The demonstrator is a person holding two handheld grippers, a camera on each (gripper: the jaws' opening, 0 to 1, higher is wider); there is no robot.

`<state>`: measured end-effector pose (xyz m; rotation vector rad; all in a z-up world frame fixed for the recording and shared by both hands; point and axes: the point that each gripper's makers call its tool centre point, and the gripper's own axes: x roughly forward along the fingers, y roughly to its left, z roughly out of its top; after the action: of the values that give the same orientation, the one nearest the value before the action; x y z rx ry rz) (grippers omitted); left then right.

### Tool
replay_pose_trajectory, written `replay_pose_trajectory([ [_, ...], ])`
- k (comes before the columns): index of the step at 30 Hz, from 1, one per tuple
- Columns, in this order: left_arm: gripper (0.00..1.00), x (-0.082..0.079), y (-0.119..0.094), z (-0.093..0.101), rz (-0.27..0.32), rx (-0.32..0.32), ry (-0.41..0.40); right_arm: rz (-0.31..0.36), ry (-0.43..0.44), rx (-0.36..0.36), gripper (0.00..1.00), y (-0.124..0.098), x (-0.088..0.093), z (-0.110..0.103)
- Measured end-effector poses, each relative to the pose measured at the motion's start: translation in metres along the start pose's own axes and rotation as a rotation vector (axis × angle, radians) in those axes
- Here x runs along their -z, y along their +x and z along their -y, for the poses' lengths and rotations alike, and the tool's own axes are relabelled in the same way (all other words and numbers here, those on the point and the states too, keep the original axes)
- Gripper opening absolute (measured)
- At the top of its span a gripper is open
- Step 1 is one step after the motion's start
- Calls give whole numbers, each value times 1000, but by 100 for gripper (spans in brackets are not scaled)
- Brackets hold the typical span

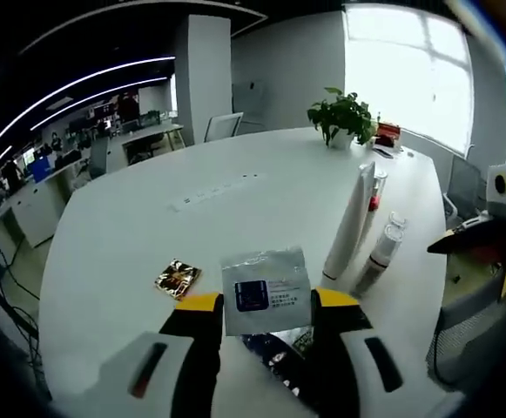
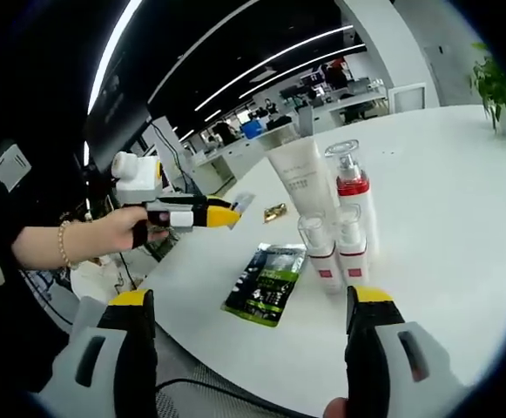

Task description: Arrange the skincare products in the storage area until every visible bottle or jar stands upright without overlapping.

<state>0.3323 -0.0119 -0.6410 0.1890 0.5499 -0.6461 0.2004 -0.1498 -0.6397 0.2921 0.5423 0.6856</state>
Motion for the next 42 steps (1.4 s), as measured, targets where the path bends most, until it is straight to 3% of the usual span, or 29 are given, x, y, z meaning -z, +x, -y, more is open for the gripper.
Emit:
replay_pose_trajectory([
  [18,45,3,-51,25,68,14,5,22,-20,-109,82,19,-23,-36],
  [28,45,2,-71,39,93,10,44,38,-25,-171,70,36,-45,-56],
  [42,45,-6,-90,56,127,8,77,49,-7,-218,49,57,-53,-69],
])
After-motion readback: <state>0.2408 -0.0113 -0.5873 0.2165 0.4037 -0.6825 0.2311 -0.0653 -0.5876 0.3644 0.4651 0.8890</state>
